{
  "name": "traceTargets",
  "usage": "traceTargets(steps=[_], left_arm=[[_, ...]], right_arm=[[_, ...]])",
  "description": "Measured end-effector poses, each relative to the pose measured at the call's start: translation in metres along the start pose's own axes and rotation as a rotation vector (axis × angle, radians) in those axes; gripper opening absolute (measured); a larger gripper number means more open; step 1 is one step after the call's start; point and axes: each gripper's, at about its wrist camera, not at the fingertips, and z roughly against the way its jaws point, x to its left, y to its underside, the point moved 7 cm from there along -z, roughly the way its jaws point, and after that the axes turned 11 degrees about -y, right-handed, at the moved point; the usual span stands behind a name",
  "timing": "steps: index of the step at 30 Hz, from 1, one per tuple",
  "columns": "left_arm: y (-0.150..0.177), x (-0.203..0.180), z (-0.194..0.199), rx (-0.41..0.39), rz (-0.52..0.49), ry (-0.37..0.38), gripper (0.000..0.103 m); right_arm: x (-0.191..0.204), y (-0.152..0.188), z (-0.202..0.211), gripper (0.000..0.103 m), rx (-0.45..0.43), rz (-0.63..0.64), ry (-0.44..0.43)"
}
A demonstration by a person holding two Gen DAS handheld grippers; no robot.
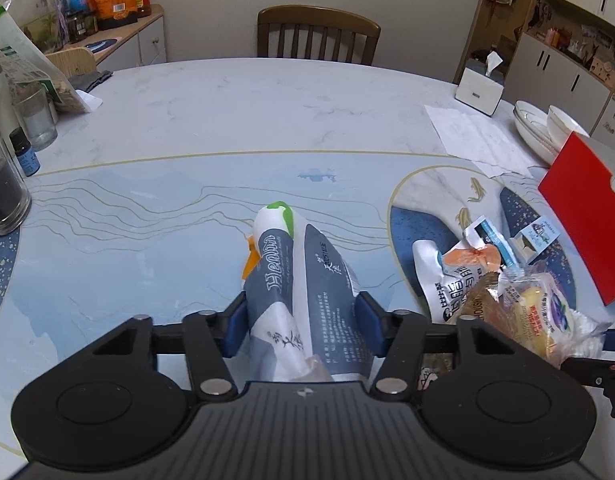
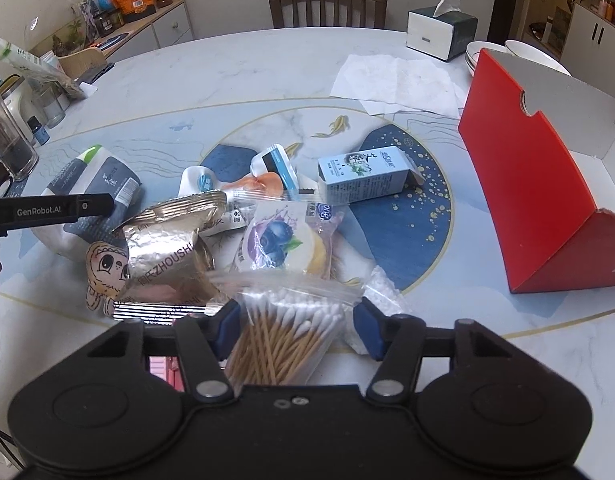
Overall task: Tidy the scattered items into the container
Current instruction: 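Close the left tool on the wet-wipe pack while the right tool grasps the cotton swab bag, then carry the wet-wipe pack and cotton swab bag with both tools into the red box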
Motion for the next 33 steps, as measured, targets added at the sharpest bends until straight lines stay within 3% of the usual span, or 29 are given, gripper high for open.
traceTargets(steps=[5,11,23,33], left_arm=[[-0.002,0.003,0.004,-0.008,0.025,0.012,0.032],[-0.002,0.006,0.009,-0.023,0.039,0.028,0.022],[-0.007,0.003,0.045,-0.065,0.047,0.079,0.019],[-0.023,-0.043,0.089,-0.116,0.016,0.186,0.019]], right_arm=[[0.000,-0.001,0.003,0.046,-0.005,-0.003,-0.001],[0.003,-0.004,0.008,0.042,-0.026,0.014,-0.010],[-0.004,-0.013,0.046,0.042,-0.100,-0.006,0.005],[-0.027,-0.026,0.091,0.042,-0.189,-0.012,-0.001]])
